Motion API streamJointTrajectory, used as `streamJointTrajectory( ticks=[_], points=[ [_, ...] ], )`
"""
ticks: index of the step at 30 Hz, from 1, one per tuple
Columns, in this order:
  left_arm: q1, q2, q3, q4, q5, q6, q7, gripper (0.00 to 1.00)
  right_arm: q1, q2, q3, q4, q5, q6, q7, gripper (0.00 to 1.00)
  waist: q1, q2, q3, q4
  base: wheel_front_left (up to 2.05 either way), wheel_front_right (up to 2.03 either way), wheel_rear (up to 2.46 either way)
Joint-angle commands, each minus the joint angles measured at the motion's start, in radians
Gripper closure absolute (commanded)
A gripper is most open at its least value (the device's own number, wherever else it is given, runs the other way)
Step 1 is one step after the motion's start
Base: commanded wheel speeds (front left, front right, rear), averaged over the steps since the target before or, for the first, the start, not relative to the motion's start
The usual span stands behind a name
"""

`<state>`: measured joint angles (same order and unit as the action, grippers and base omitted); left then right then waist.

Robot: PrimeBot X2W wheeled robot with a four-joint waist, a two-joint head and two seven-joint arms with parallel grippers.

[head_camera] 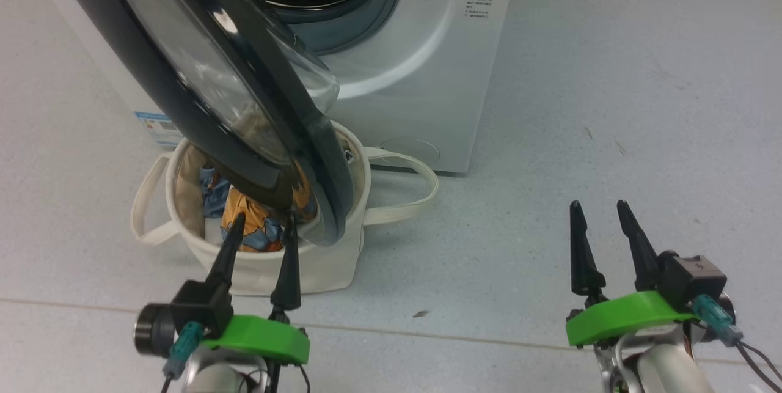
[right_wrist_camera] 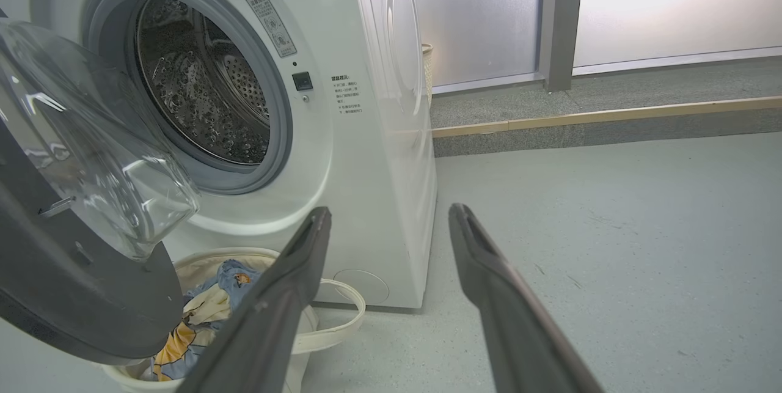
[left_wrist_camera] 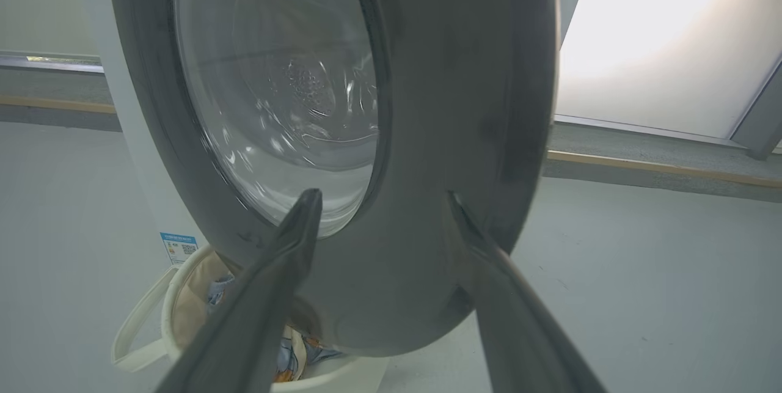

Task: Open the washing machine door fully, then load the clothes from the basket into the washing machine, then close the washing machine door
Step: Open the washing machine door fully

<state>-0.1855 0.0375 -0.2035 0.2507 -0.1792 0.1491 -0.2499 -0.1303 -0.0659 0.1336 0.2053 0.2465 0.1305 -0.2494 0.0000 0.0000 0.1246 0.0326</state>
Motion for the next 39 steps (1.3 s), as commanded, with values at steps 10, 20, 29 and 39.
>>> streamJointTrajectory(
  ticks=[10, 20, 29, 39],
  points=[
    [-0.08, 0.013, -0.06, -0.361, 0.007, -0.017, -0.012, 0.0, -0.052, 0.014, 0.013, -0.026, -0.006, 0.0, -0.012, 0.0, 0.0, 0.0, 0.016, -0.006, 0.0, 0.0, 0.0],
    [-0.179, 0.013, -0.282, -0.212, -0.052, -0.031, -0.012, 0.27, -0.083, 0.015, 0.05, -0.022, 0.028, 0.0, -0.012, 0.0, 0.0, 0.0, 0.048, -0.05, 0.0, 0.0, 0.0],
    [-0.287, 0.013, -0.273, -0.015, -0.13, 0.014, -0.012, 1.0, -0.109, 0.015, 0.055, -0.023, 0.053, 0.0, -0.012, 0.0, 0.0, 0.0, 0.094, -0.09, 0.0, 0.0, 0.0],
    [-0.334, 0.013, -0.225, 0.116, -0.14, 0.034, -0.012, 1.0, -0.121, 0.016, 0.057, -0.019, 0.065, 0.0, -0.012, 0.0, 0.0, 0.0, 0.115, -0.088, 0.0, 0.0, 0.0]
  ],
)
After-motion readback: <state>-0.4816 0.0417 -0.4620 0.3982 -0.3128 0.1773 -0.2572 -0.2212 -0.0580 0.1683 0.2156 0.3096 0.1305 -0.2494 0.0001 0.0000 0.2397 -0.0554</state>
